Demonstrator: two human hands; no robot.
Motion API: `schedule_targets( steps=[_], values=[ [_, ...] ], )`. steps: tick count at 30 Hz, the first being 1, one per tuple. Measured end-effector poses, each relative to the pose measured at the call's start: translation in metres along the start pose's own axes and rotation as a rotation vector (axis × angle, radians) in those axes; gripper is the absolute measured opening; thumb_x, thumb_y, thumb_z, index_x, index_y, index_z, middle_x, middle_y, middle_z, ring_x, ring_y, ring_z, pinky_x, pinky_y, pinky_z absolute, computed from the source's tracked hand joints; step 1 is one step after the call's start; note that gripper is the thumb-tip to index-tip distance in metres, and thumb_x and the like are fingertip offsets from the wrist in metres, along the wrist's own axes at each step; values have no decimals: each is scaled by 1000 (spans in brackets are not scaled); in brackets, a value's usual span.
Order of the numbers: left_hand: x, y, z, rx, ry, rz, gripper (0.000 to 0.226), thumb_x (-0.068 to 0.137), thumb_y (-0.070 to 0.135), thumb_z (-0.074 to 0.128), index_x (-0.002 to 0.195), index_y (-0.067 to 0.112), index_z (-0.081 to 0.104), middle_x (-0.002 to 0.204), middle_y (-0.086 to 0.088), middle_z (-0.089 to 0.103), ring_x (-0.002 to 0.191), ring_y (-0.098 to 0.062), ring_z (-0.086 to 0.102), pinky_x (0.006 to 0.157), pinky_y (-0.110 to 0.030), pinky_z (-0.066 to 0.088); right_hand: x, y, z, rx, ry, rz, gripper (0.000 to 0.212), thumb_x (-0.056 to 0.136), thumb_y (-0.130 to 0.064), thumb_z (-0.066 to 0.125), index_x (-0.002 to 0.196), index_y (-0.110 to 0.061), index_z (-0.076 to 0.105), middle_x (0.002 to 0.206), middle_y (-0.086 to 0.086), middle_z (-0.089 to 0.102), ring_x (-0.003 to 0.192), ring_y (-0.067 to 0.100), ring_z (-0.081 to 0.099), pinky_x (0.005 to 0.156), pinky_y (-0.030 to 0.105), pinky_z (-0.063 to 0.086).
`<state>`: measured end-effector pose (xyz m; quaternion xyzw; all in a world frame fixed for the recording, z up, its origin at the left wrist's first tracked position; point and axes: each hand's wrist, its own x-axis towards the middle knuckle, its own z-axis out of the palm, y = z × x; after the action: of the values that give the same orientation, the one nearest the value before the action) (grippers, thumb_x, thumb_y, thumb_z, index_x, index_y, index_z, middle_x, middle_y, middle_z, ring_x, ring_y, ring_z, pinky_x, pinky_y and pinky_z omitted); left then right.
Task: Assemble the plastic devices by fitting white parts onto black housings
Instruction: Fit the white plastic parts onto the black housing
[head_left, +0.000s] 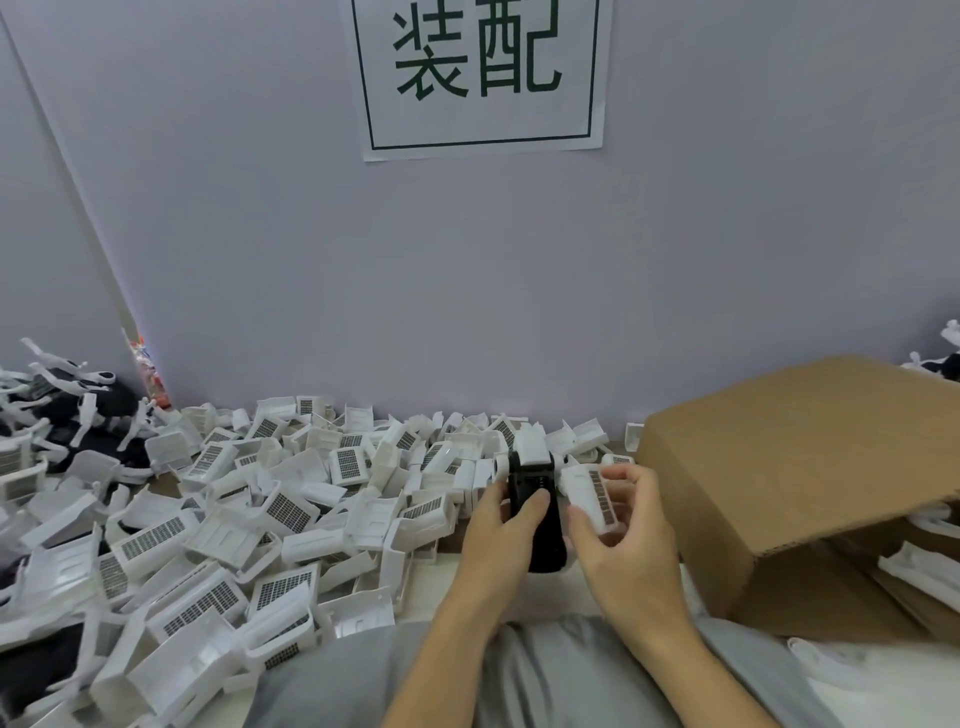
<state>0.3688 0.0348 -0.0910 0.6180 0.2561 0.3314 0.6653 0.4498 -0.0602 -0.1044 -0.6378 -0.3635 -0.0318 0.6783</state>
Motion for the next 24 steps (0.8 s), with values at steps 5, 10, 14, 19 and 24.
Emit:
schedule_targets(
  steps=[5,10,14,19,24],
  values=[
    [-6,4,2,-76,-129,0,24,102,18,52,123,15,65,89,8,76,66,4,67,51,-10,45,1,5,2,-33,-8,-15,50,81,-8,79,107,-38,49,105,-14,62,93,-3,63,71,16,54],
    [-8,3,6,-50,-201,68,26,100,12,57,126,12,60,67,14,68,51,4,58,48,-10,42,0,8,5,-149,-49,-50,48,76,-19,84,104,-41,51,97,-18,64,91,-1,64,69,18,54],
    [-12,5,8,-41,-197,87,26,99,10,61,124,16,62,83,9,70,59,4,62,50,-10,44,-1,5,4,-246,-9,-111,49,76,-25,84,102,-44,47,96,-23,59,88,1,61,70,18,51],
    [-7,6,5,-139,-33,84,20,96,18,66,115,12,67,97,-6,78,85,-15,75,62,-22,55,-6,-4,9,-260,-156,-201,31,84,-35,64,110,-43,50,107,-23,61,103,3,60,83,24,51],
    [-2,0,3,-149,23,86,13,99,19,62,108,15,71,100,-4,78,97,-22,74,84,-37,60,-4,-1,8,-163,-131,-104,45,85,-16,77,109,-44,50,99,-19,67,94,0,66,73,12,51]
  ],
)
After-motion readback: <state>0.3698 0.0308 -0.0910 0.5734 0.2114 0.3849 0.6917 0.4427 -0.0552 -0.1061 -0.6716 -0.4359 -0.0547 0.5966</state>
